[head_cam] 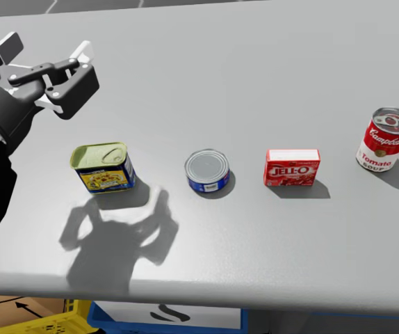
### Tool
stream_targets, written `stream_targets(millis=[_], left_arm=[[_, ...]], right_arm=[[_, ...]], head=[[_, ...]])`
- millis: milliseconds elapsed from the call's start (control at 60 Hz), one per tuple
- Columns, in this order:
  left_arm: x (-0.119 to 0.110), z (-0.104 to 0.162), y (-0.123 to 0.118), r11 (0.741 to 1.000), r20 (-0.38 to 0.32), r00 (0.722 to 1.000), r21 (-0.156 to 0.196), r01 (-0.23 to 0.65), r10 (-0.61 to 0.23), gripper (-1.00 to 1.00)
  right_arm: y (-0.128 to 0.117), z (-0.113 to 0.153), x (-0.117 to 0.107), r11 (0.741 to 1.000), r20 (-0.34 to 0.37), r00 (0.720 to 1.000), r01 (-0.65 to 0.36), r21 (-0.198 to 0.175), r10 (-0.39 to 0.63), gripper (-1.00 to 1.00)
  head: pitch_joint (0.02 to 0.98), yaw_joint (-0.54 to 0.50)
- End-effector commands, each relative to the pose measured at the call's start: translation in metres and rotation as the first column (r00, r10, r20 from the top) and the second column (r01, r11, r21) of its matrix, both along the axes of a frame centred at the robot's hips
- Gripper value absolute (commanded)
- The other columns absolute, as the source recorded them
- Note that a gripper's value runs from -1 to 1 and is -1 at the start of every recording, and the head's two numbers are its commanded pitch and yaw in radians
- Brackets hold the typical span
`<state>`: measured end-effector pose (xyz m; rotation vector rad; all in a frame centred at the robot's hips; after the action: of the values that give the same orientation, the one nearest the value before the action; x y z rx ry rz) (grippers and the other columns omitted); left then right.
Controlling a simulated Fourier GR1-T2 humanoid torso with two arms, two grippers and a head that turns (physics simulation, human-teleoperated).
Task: Grasp the tuna can and hold it up.
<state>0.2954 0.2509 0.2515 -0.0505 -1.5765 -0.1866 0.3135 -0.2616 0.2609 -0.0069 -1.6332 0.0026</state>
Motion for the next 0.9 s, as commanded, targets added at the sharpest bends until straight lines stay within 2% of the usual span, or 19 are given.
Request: stream_targets(millis=[17,117,200,217,350,417,533,583,600,733,900], left_arm=[[-0.019,0.010,-0.020,0.998,0.012,0.998,-0.011,0.061,-0.061,-1.00],[-0.046,0.021,-0.034,0.991,-0.025,0.991,-0.027,0.132,-0.132,-1.00],[-0.061,0.025,-0.040,0.986,-0.037,0.986,-0.014,0.165,-0.165,-1.00],[-0.074,0.026,-0.043,0.976,-0.073,0.974,-0.036,0.214,-0.217,-1.00],[-0.098,0.017,-0.053,0.955,-0.121,0.947,-0.045,0.293,-0.297,-1.00],[-0.108,0.006,-0.057,0.951,-0.145,0.940,-0.030,0.307,-0.308,-1.00],[-0.118,-0.014,-0.061,0.946,-0.193,0.927,-0.052,0.319,-0.323,-1.00],[-0.122,-0.022,-0.062,0.943,-0.217,0.918,-0.055,0.327,-0.331,-1.00],[-0.124,-0.028,-0.064,0.941,-0.232,0.912,-0.068,0.332,-0.339,-1.00],[-0.129,-0.052,-0.075,0.933,-0.290,0.887,-0.093,0.348,-0.360,-1.00],[-0.122,-0.073,-0.083,0.936,-0.312,0.882,-0.090,0.341,-0.352,-1.00]], right_arm=[[0.000,-0.001,0.000,1.000,-0.004,1.000,0.005,-0.003,-0.005,-1.00],[0.001,-0.002,0.000,1.000,0.001,1.000,0.016,-0.017,-0.016,-1.00],[0.001,-0.002,0.000,1.000,0.002,1.000,0.016,-0.019,-0.016,-1.00],[0.000,-0.002,0.001,1.000,0.003,1.000,0.016,-0.020,-0.016,-1.00],[0.000,-0.002,0.001,1.000,0.004,1.000,0.015,-0.018,-0.015,-1.00],[-0.001,-0.002,0.001,1.000,0.006,1.000,0.017,-0.017,-0.017,-1.00],[-0.001,-0.001,0.001,1.000,0.008,1.000,0.021,-0.015,-0.021,-1.00],[-0.002,-0.001,0.001,1.000,0.009,1.000,0.023,-0.015,-0.023,-1.00],[-0.002,-0.001,0.001,1.000,0.009,1.000,0.024,-0.014,-0.024,-1.00],[-0.002,-0.001,0.000,1.000,0.009,1.000,0.027,-0.011,-0.026,-1.00],[-0.003,-0.002,0.000,1.000,0.008,1.000,0.026,-0.012,-0.026,-1.00]], head=[[0.878,0.13],[0.877,0.13],[0.876,0.13],[0.874,0.13],[0.870,0.13],[0.867,0.13],[0.863,0.13],[0.860,0.13],[0.859,0.13],[0.857,0.13],[0.857,0.13]])
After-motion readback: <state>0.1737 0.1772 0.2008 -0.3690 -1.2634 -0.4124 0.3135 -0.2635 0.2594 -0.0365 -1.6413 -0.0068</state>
